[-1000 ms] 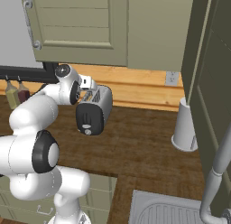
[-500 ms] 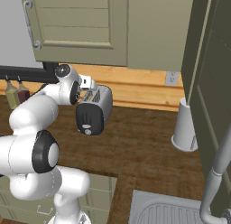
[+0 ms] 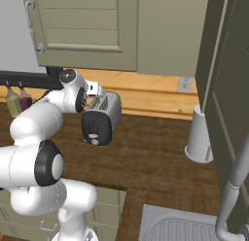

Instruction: Start the toaster. Once the lever pops up, take the bread to the plate on the dining counter.

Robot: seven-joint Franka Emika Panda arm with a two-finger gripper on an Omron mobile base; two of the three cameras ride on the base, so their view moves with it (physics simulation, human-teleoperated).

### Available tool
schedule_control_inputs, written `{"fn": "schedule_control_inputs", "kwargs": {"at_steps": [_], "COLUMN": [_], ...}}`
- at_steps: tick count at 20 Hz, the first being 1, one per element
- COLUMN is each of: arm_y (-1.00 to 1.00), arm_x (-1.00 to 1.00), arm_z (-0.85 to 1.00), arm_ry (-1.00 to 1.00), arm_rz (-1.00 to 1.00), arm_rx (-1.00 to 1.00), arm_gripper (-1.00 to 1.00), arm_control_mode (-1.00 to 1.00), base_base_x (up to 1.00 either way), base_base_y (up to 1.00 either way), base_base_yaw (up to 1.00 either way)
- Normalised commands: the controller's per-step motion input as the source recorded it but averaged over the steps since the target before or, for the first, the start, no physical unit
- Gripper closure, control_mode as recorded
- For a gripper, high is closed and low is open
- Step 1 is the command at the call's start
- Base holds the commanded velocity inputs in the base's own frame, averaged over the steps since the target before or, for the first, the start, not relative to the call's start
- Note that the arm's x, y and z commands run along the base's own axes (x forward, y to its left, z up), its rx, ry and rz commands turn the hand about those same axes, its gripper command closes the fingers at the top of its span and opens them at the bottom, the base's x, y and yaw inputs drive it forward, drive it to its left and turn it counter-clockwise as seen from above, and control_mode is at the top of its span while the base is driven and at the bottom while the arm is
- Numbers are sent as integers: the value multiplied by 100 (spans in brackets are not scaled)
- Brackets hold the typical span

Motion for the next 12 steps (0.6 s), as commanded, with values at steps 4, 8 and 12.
{"fn": "schedule_control_inputs", "kwargs": {"at_steps": [4, 8, 12], "arm_y": [0, 0, 0], "arm_x": [0, 0, 0], "arm_z": [0, 0, 0], "arm_ry": [0, 0, 0], "arm_rz": [0, 0, 0], "arm_rx": [0, 0, 0], "arm_gripper": [-100, -100, -100], "arm_control_mode": [-100, -100, -100], "base_base_x": [0, 0, 0], "base_base_y": [0, 0, 0], "base_base_yaw": [0, 0, 0]}}
